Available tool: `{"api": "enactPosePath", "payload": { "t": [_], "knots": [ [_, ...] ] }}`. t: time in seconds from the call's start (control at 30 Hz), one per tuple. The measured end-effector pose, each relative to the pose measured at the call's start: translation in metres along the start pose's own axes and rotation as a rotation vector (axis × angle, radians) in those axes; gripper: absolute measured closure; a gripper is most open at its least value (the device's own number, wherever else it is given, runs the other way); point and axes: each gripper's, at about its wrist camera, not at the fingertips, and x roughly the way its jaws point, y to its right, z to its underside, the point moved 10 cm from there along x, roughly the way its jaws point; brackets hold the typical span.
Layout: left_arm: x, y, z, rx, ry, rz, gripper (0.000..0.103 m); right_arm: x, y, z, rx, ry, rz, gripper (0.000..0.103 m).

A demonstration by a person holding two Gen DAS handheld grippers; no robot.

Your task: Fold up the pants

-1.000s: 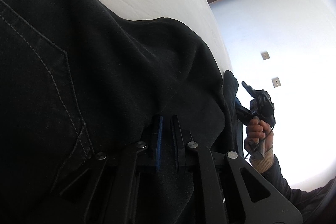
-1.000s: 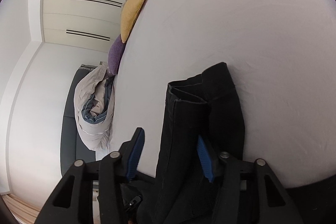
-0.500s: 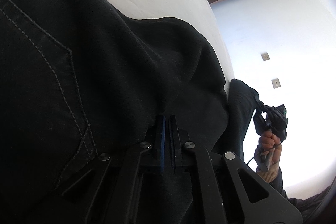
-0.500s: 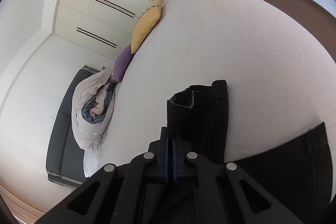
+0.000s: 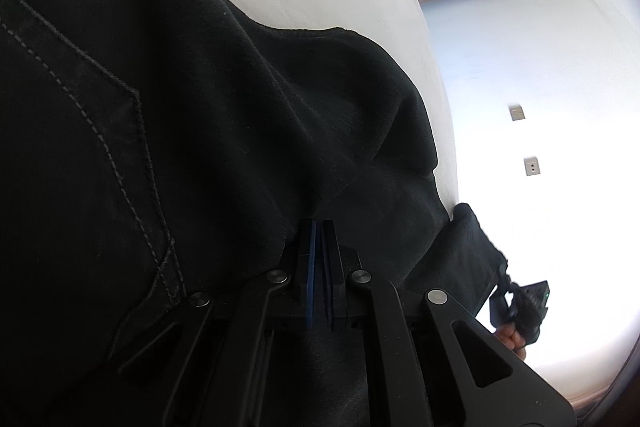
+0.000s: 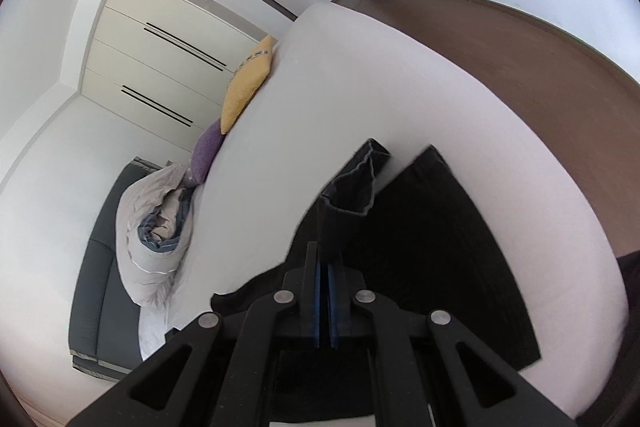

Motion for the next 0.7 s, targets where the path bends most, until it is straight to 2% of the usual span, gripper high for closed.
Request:
{"api": "enactPosePath", "payload": {
  "t": [0.27,0.57,0.7],
  "knots": [
    [0.004,0.008,-0.005,-0.014,-0.003,-0.028,0.097,-0.022,0.064,0.051,0.088,-0.039,0.123,0.099],
    [-0.006,0.01,-0.003,-0.062,0.029,-0.042,0.097,-0.014,0.081,0.061,0.144,-0.041,0.117,0.1],
    [-0.009,0.02,0.0,-0.009,0.054,-0.106,0.097,-0.018,0.083,0.059,0.163,-0.033,0.102,0.1]
  ]
}}
